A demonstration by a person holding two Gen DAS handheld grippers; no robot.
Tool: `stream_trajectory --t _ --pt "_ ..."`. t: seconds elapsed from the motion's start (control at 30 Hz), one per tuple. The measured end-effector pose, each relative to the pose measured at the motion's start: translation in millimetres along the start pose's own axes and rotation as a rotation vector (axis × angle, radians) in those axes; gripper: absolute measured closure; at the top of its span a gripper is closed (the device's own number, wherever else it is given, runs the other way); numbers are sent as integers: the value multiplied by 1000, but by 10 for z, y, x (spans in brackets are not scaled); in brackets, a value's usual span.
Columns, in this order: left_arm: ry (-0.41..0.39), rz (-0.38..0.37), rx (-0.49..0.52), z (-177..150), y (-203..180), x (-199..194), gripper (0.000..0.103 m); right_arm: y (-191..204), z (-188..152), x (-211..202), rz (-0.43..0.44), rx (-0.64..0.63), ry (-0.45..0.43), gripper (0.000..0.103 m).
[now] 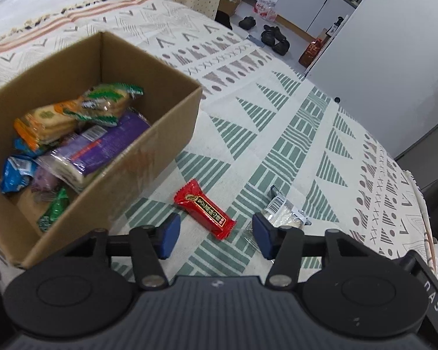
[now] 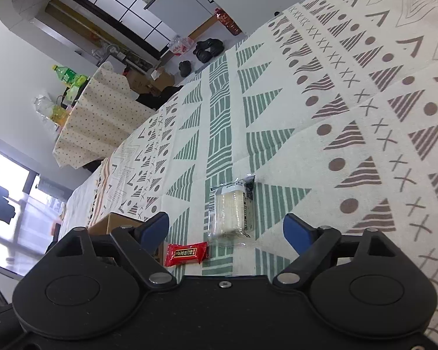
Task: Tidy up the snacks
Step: 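Grasp red candy bar with left tool while right tool grasps clear packet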
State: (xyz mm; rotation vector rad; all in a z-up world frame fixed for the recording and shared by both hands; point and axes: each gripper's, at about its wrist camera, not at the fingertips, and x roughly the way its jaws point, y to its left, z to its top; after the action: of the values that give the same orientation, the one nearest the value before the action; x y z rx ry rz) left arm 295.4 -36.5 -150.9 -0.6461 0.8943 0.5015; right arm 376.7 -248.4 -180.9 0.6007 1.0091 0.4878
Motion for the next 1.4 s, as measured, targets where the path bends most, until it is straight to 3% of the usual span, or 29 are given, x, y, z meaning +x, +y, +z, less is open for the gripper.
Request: stream_trajectory --t 0.17,0.63,0.8,1.13,1.37,1.4 --pt "41 -8 -20 2 10 238 65 -12 19 128 -6 -6 14 21" --pt "80 19 -15 140 29 675 65 -38 58 494 -13 -3 53 22" --pt "92 54 12 165 -5 731 83 26 58 630 -13 -26 71 24" --pt "119 23 37 147 82 640 83 179 13 818 -88 -87 92 24" --pt "124 5 41 127 154 559 83 352 -67 906 -160 -170 76 34" --pt "124 2 44 123 157 543 83 386 -89 912 -183 -199 80 41"
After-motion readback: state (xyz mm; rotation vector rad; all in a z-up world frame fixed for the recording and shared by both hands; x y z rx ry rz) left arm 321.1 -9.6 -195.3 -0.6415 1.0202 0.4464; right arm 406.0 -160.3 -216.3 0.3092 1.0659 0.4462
